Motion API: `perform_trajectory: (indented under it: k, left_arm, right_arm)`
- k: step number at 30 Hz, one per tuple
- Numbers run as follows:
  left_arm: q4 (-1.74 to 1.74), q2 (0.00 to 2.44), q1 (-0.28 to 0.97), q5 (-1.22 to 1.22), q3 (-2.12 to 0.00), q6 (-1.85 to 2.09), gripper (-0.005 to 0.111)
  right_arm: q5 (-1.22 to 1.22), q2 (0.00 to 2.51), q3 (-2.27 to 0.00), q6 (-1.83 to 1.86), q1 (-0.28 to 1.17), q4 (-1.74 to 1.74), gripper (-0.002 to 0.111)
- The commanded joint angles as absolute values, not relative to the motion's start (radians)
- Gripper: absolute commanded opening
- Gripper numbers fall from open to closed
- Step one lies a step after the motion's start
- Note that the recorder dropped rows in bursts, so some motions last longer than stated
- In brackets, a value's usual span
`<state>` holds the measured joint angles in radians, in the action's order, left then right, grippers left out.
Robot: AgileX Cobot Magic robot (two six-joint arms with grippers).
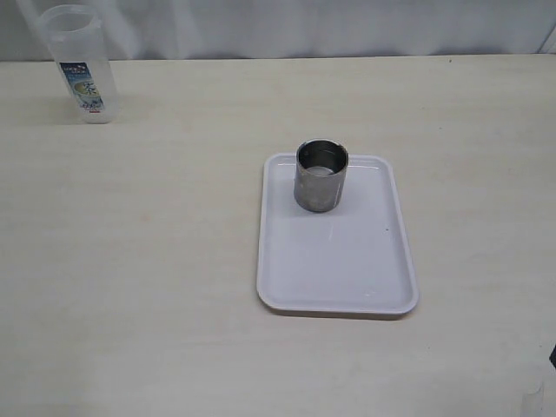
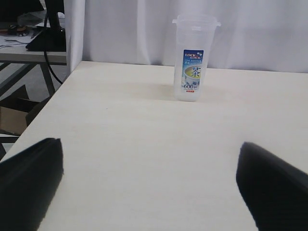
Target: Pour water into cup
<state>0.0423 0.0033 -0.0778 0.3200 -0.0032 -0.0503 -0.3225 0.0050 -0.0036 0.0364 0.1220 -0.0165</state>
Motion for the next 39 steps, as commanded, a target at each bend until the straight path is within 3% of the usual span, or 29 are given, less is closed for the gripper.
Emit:
perform_trajectory:
  k: [1,39]
  left_arm:
    - [0.044,0.000,-0.069,0.315,0.000,-0.047,0.091]
    - [0.044,0.000,-0.069,0.320,0.000,-0.047,0.091]
  right_arm:
    - [-0.338,0.000,0.000,-0.019,0.116,-0.011,0.004]
    - [-0.338,0.000,0.000,-0.038,0.116,0.007,0.004]
